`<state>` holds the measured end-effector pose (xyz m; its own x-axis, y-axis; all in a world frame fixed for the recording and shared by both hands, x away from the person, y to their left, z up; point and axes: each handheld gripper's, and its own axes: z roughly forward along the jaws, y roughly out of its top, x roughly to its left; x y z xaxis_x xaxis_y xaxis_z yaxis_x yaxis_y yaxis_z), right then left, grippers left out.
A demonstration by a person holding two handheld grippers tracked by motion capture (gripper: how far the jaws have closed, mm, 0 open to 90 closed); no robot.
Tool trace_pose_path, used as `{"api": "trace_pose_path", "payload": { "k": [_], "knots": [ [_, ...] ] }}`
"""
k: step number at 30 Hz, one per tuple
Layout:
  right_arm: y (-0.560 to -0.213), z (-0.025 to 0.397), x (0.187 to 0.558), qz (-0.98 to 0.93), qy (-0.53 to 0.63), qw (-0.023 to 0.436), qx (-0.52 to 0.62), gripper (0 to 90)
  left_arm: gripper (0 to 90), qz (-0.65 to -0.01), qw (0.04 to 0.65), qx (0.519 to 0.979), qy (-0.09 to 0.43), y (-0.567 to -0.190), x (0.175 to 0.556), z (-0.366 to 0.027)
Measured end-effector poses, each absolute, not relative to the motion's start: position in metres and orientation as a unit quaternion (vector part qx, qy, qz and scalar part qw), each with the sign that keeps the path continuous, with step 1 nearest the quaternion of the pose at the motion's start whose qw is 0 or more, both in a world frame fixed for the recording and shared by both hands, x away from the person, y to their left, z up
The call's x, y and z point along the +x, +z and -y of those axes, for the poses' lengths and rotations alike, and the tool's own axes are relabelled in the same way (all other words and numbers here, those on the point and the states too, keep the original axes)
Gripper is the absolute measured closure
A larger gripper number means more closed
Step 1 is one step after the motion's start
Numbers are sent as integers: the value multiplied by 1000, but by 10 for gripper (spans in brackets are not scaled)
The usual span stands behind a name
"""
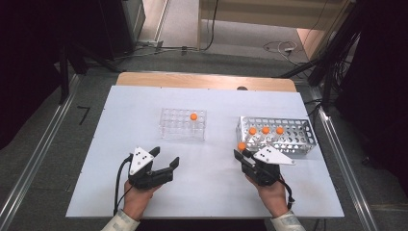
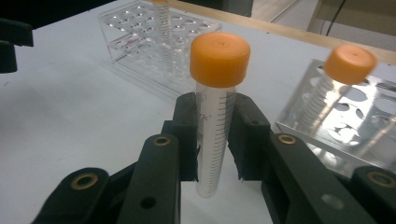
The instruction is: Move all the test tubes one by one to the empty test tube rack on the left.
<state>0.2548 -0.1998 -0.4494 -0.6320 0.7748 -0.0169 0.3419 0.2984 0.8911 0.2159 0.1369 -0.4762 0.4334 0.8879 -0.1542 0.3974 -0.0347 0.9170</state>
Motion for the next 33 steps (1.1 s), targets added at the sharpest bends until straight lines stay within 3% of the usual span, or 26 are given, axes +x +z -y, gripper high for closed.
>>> {"api": "trace_pose_path", "payload": {
  "k": [16,33],
  "knots": [
    [-456,154,255,-795,468,209,325,714,245,-459,527,676,235,-468,213,-131],
    [-458,115,251,-818,460,189,290,714,364,-418,552,695,193,-452,217,-111]
  ]
}}
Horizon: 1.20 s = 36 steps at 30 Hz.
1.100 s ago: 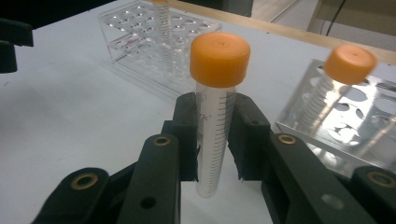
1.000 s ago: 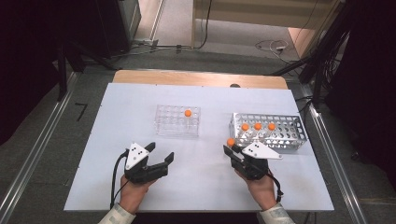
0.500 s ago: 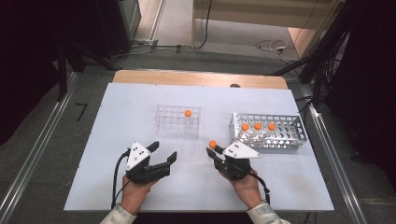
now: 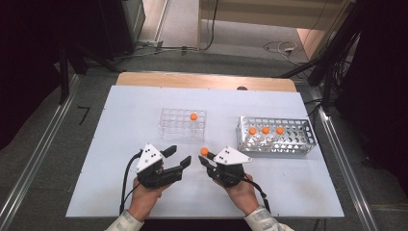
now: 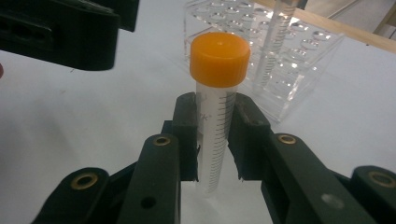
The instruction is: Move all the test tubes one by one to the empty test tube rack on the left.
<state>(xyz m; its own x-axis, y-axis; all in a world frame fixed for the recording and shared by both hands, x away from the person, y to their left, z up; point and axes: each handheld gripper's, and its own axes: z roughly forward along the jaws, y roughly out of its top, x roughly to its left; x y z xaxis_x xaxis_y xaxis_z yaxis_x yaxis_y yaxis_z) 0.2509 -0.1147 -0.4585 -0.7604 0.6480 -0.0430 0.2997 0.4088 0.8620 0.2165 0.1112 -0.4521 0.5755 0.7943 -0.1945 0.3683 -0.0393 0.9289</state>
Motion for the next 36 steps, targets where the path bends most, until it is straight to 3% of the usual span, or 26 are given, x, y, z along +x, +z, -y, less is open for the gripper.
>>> {"api": "trace_pose_path", "payload": {
  "k": [18,29,33,36],
  "knots": [
    [-455,94,244,-824,468,179,264,714,636,-389,568,704,174,-443,221,-94],
    [-453,95,244,-824,469,175,266,713,685,-387,568,706,172,-444,223,-91],
    [-453,96,244,-826,468,170,265,614,690,-390,568,704,170,-443,223,-91],
    [-454,96,244,-828,464,169,266,483,691,-390,569,704,171,-442,224,-91]
  ]
}}
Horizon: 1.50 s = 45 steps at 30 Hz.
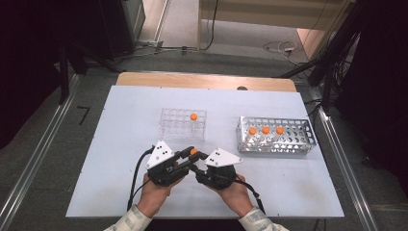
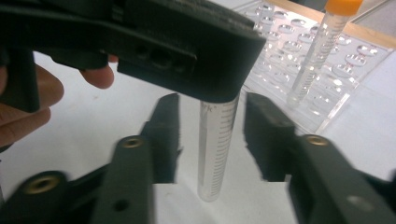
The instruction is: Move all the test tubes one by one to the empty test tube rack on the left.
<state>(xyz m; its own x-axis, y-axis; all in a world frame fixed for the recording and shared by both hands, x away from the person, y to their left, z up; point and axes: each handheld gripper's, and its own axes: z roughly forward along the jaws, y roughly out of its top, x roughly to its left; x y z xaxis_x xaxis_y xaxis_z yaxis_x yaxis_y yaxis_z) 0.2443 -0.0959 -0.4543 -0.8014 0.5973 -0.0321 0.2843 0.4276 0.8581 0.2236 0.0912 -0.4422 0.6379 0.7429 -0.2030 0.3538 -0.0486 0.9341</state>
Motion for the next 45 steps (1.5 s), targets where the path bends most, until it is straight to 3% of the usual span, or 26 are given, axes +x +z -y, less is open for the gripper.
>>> {"api": "trace_pose_path", "payload": {
  "k": [12,45],
  "knots": [
    [-459,109,248,-826,453,165,290,291,690,-400,571,694,177,-440,227,-96],
    [-470,173,249,-809,440,173,348,248,690,-447,569,652,224,-413,267,-118]
  ]
}}
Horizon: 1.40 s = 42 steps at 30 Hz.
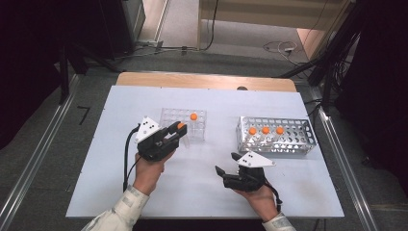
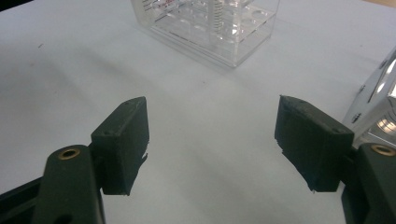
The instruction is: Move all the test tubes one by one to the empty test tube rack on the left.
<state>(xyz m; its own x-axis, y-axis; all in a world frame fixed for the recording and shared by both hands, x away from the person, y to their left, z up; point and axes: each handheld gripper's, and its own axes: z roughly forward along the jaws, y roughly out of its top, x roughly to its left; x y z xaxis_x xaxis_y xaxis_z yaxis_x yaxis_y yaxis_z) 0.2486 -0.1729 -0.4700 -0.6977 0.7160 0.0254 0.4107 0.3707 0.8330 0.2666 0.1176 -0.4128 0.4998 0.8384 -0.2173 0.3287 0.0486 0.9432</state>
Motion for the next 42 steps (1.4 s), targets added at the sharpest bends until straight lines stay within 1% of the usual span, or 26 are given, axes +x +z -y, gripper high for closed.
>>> {"api": "trace_pose_path", "payload": {
  "k": [15,25,42],
  "knots": [
    [-469,193,248,-799,442,182,365,249,690,-458,562,644,246,-396,290,-119],
    [-468,198,248,-792,448,183,373,251,691,-467,552,639,263,-396,305,-117],
    [-467,206,249,-784,451,186,385,255,691,-476,547,632,274,-398,321,-113]
  ]
}}
